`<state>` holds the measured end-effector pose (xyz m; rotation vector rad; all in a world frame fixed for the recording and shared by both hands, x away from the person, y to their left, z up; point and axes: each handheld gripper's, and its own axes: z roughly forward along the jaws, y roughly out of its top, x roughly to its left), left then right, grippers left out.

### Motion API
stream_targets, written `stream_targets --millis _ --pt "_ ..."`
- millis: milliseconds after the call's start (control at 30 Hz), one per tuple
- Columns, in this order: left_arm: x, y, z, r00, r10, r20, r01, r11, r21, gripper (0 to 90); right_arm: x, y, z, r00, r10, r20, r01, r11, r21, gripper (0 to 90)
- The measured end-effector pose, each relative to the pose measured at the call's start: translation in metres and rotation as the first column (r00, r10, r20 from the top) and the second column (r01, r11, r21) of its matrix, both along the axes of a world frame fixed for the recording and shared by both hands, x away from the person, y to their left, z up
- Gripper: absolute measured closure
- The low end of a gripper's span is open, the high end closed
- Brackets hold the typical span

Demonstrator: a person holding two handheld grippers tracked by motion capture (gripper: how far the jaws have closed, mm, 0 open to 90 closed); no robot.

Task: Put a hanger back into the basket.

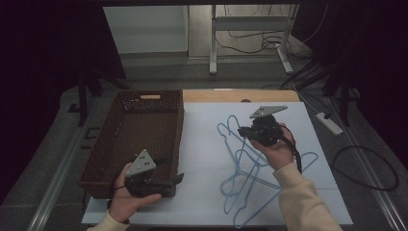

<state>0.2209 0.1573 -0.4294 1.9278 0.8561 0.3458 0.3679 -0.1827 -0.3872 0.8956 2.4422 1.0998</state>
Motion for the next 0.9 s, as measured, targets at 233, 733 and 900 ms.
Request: stream_targets --millis 233,733,900 --pt "0.006 -0.024 0.005 0.999 -0.039 -0.021 0.039 0.9992 -0.009 22.0 -0.001 0.003 0.001 0.9999 -0.009 0.014 0.009 1.0 -0.001 86.4" --pt "0.026 -0.09 0.007 0.9889 -0.091 -0.117 0.093 0.9956 0.012 24.6 -0.005 0.007 0.002 0.999 -0.027 0.037 0.027 1.0 -0.006 86.4" --pt "0.035 -0.107 0.004 0.9819 -0.105 -0.157 0.109 0.9939 0.017 25.5 -0.006 0.007 0.003 0.9982 -0.031 0.052 0.031 0.999 -0.005 86.4"
